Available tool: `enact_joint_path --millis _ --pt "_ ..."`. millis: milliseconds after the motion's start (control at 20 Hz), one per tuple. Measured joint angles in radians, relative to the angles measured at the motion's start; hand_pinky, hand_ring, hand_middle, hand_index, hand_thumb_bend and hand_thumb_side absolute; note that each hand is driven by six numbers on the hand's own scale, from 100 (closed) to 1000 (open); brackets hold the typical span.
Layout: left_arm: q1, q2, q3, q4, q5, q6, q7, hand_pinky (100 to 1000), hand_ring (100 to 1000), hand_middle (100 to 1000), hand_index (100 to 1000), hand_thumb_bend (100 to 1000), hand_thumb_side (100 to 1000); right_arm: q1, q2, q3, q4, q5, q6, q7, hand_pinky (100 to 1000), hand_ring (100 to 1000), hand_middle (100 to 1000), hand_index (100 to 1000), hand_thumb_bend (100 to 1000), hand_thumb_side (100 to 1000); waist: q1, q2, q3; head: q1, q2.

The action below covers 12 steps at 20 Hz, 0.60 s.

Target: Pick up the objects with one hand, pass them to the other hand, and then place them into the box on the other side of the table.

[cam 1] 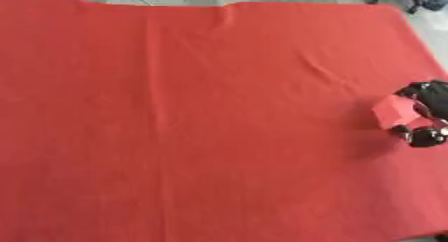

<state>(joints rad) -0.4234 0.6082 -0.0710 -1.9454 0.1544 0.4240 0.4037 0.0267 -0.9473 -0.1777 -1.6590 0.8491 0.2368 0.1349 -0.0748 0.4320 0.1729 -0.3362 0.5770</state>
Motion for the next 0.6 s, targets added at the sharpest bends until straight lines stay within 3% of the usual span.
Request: enact_joint_path --millis 300,600 --pt "0.0 0.0 0.0 0.0 0.0 0.0 0.0 667 632 752 780 100 854 0.008 0.002 0.0 -0.005 -0.026 0.019 -0.057 975 728 574 644 237 100 -0.001 -0.001 0.0 0.0 0.0" --pt "0.005 0.0 0.0 0.0 0.0 0.0 0.0 668 632 752 779 100 851 0.03 0.003 -0.006 -0.043 -0.071 0.027 -0.094 967 720 554 632 219 100 -0.006 -0.019 -0.006 0.009 0.001"
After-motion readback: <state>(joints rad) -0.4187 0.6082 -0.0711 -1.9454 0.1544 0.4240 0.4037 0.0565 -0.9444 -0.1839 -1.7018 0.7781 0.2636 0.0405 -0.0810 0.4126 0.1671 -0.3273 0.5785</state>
